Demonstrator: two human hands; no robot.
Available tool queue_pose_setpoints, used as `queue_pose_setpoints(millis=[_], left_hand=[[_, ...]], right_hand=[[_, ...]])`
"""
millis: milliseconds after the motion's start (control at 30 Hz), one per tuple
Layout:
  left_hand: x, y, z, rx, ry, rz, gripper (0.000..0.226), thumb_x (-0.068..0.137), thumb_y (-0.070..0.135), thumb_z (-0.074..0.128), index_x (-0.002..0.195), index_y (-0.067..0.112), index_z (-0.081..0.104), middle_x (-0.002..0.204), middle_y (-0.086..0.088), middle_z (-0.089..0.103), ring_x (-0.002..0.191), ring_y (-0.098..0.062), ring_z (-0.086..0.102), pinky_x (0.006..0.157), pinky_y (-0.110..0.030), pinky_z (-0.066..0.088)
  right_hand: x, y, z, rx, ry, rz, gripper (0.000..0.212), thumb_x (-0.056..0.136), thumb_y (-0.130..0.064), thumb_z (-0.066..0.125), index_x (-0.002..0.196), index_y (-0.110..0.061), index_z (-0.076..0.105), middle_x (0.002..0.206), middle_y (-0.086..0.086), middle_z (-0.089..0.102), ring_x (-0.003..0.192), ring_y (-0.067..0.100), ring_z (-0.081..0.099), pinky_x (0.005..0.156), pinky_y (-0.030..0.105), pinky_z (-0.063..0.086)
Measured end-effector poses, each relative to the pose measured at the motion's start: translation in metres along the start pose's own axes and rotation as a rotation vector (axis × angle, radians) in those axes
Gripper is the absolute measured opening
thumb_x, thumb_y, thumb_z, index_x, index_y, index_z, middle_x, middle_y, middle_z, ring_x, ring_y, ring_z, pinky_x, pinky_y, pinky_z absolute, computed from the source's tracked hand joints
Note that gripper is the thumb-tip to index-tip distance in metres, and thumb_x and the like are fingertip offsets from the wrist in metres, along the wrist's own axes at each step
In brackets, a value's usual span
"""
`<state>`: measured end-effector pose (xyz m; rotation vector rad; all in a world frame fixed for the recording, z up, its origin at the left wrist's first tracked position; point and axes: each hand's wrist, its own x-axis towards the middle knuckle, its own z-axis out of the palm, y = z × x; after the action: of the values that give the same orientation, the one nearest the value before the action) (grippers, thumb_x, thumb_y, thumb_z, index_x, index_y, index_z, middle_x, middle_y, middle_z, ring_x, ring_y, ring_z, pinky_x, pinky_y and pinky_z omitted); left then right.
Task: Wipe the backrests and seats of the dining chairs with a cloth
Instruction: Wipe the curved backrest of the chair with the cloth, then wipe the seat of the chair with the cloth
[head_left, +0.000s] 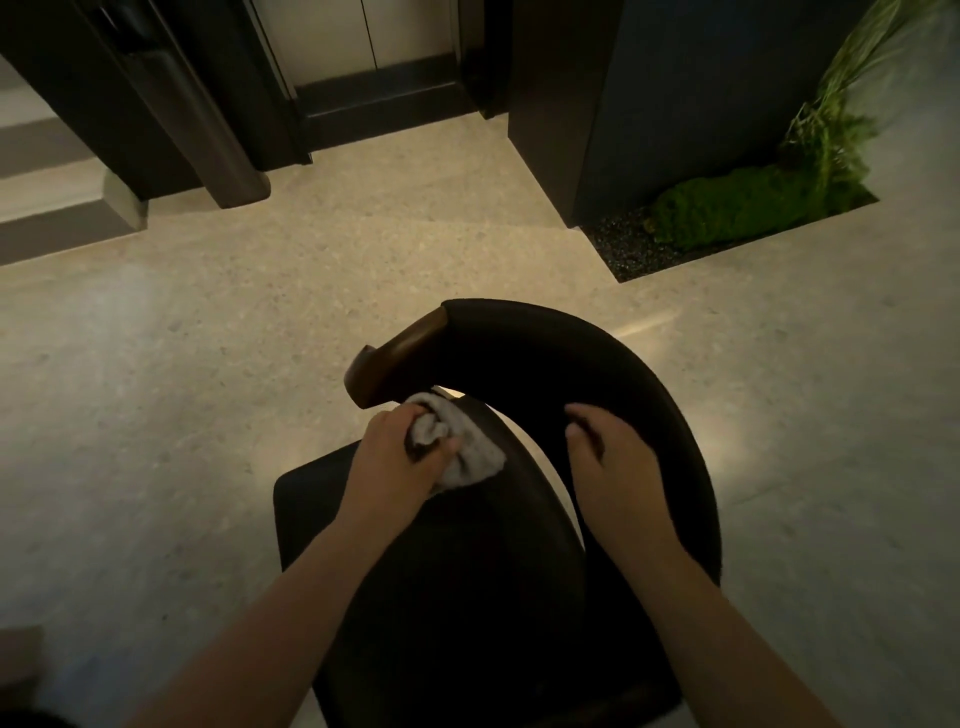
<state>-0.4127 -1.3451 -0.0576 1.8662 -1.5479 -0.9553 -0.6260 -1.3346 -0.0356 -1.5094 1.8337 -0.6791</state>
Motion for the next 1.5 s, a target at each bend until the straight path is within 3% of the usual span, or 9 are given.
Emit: queue_pose_setpoints(millis=[67,267,367,667,900,1167,1267,1400,1500], left_hand=[[-0.018,0.014,-0.006,-0.049,-0.011,-0.029,0.020,0.088,0.027,0.069,0.093,0.033,0.050,0.081,0.012,0.057,0.069,0.018,0.058,0.054,0.000,0.041],[-0.072,0.056,-0.026,-0.105,0.026,0.007,0.036,0.089,0.029,0.067,0.122,0.018,0.057,0.105,0.012,0.060,0.092,0.008,0.056,0.078,-0.010,0.044],[-0.094,0.078,-0.031,-0.167,-0.024,0.043,0.025,0.092,0.021,0.063,0.116,0.014,0.058,0.092,0.011,0.062,0.082,0.012,0.059,0.068,-0.007,0.047],[-0.125,0.107,-0.040,-0.580,-0.114,-0.034,0.020,0.097,0.011,0.052,0.113,0.022,0.056,0.112,0.001,0.066,0.106,-0.015,0.066,0.083,-0.034,0.057],[-0.130,0.100,-0.046,-0.443,-0.059,0.009,0.021,0.091,0.016,0.062,0.111,0.021,0.059,0.102,-0.002,0.071,0.097,-0.015,0.069,0.086,-0.042,0.057],[-0.134,0.027,-0.082,-0.101,0.020,-0.111,0.020,0.089,0.026,0.067,0.108,0.030,0.060,0.097,0.019,0.062,0.086,0.010,0.060,0.073,-0.008,0.044],[-0.139,-0.015,-0.096,0.000,-0.042,-0.151,0.018,0.091,0.029,0.064,0.109,0.031,0.058,0.095,0.021,0.059,0.088,0.008,0.056,0.071,-0.009,0.041],[-0.141,-0.070,-0.106,0.077,-0.097,-0.179,0.016,0.091,0.030,0.064,0.107,0.031,0.060,0.100,0.015,0.062,0.093,0.000,0.059,0.077,-0.013,0.043],[-0.134,-0.108,-0.106,0.117,-0.162,-0.207,0.016,0.090,0.029,0.065,0.106,0.031,0.060,0.101,0.011,0.063,0.094,-0.004,0.061,0.083,-0.020,0.048]], right_hand=[[-0.024,-0.001,-0.003,0.106,-0.088,0.051,0.034,0.099,-0.029,0.048,0.133,-0.027,0.052,0.129,-0.006,0.056,0.109,0.002,0.048,0.086,0.016,0.036],[-0.074,-0.021,-0.024,0.316,-0.235,-0.036,0.045,0.096,-0.034,0.054,0.140,-0.036,0.044,0.135,-0.011,0.047,0.121,0.010,0.051,0.098,0.041,0.050],[-0.085,-0.031,-0.036,0.304,-0.249,-0.166,0.046,0.096,-0.035,0.054,0.141,-0.034,0.042,0.136,-0.013,0.047,0.123,0.005,0.048,0.101,0.035,0.049],[-0.089,-0.048,-0.052,0.374,-0.281,-0.242,0.032,0.095,-0.050,0.044,0.126,-0.043,0.049,0.119,-0.016,0.055,0.111,0.001,0.055,0.084,0.009,0.046],[-0.095,-0.047,-0.045,0.496,-0.247,-0.190,0.027,0.094,-0.030,0.057,0.120,-0.026,0.061,0.111,-0.007,0.065,0.101,0.004,0.063,0.077,0.017,0.053],[-0.095,-0.046,-0.013,0.333,-0.211,-0.071,0.027,0.094,-0.028,0.059,0.119,-0.019,0.062,0.114,-0.001,0.061,0.103,0.009,0.060,0.083,0.023,0.054],[-0.100,-0.048,0.013,0.307,-0.197,-0.006,0.022,0.095,-0.025,0.058,0.116,-0.019,0.062,0.108,-0.002,0.064,0.099,0.010,0.062,0.077,0.019,0.053],[-0.103,-0.045,0.056,0.252,-0.164,0.118,0.027,0.096,-0.025,0.058,0.120,-0.013,0.062,0.110,0.006,0.065,0.099,0.019,0.063,0.088,0.039,0.054],[-0.101,-0.037,0.088,0.267,-0.155,0.198,0.029,0.095,-0.024,0.060,0.121,-0.011,0.062,0.107,0.005,0.065,0.094,0.017,0.063,0.080,0.029,0.055]])
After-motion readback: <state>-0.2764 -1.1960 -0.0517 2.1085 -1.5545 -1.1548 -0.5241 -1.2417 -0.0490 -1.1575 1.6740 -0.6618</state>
